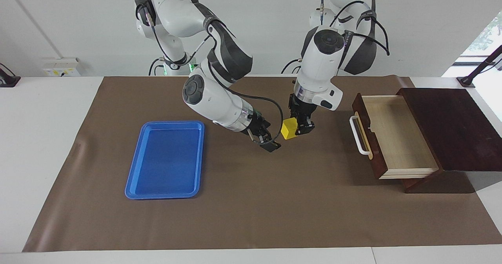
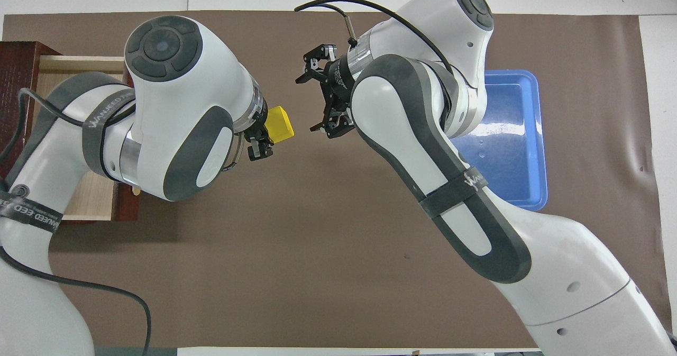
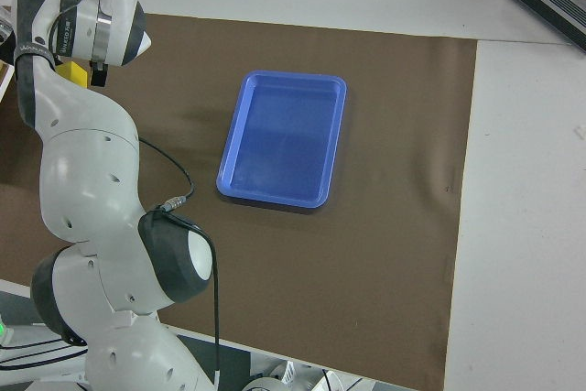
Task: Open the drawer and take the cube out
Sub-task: 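Move the open right gripper toward the cube held by the left gripper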
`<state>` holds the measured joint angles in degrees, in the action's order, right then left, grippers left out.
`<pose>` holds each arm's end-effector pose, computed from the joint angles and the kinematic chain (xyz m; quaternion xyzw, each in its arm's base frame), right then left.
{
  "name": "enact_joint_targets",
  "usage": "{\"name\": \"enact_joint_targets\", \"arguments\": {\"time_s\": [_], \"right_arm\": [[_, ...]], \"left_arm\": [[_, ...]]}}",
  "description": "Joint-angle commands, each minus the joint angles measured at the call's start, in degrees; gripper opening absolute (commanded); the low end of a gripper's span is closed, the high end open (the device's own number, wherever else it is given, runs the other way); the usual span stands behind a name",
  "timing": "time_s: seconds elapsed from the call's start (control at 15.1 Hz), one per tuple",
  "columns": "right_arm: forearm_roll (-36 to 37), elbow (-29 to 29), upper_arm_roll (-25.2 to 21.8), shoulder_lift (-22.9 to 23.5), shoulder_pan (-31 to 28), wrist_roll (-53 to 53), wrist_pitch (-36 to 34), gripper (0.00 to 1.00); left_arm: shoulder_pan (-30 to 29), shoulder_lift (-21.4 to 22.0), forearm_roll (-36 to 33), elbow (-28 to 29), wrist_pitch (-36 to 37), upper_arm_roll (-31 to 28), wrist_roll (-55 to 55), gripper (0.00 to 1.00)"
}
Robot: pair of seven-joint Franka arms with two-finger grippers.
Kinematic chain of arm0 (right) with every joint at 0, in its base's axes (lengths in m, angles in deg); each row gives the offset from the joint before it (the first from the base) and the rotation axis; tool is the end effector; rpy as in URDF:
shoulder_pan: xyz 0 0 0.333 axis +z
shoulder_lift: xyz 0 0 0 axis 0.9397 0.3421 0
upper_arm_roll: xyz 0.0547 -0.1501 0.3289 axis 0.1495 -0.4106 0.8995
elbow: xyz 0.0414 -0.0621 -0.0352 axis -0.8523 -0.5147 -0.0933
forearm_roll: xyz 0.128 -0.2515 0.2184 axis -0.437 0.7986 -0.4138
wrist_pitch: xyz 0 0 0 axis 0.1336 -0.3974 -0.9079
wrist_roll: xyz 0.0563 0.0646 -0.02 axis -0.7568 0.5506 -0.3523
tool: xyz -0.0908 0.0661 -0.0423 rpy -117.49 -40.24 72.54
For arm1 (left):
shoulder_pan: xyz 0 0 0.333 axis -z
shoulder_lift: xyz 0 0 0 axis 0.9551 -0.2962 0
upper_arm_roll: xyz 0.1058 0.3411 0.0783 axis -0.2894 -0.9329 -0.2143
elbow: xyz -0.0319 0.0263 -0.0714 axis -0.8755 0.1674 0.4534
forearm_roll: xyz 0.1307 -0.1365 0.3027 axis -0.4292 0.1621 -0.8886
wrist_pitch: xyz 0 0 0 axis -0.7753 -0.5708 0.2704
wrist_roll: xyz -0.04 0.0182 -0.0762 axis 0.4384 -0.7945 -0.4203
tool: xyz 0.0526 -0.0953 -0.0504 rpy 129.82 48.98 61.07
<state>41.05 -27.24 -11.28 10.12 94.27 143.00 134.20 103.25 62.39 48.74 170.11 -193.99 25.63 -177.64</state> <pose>0.6537 0.3612 0.4907 -0.7641 0.5551 0.2317 0.2330 0.5460 -0.3054 0.5396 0.6489 0.7601 -0.0205 0.0268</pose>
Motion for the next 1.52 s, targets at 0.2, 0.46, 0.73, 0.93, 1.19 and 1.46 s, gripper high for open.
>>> {"name": "enact_joint_targets", "arguments": {"time_s": [0.2, 0.46, 0.73, 0.93, 1.19, 1.46], "right_arm": [[1.3, 3.0, -0.2, 1.5, 1.4, 1.5, -1.9, 0.97], [1.8, 2.9, -0.3, 1.1, 2.4, 2.0, -2.6, 0.97], [2.0, 2.7, -0.3, 1.1, 2.9, 2.8, -1.9, 0.97], [2.0, 2.7, -0.3, 1.1, 2.9, 4.0, -1.9, 0.97], [2.0, 2.7, -0.4, 1.1, 3.9, 4.3, -1.7, 0.97], [2.6, 2.5, -0.4, 1.1, 4.0, 4.2, -1.5, 0.97]], "left_arm": [[0.9, -0.2, -2.2, 0.1, -0.6, -1.0, -2.0, 0.00], [1.0, -0.1, -3.0, 0.6, -0.6, -1.0, -2.0, 0.00], [1.0, -0.1, -3.0, 0.7, -0.6, -1.0, -2.0, 0.00], [1.0, -0.1, -3.0, 0.7, -0.6, -1.0, -2.0, 0.00], [1.0, -0.1, -3.0, 0.7, -0.6, -1.0, -2.0, 0.00], [1.0, -0.1, -3.0, 0.7, -0.7, -1.0, -2.0, 0.00]]}}
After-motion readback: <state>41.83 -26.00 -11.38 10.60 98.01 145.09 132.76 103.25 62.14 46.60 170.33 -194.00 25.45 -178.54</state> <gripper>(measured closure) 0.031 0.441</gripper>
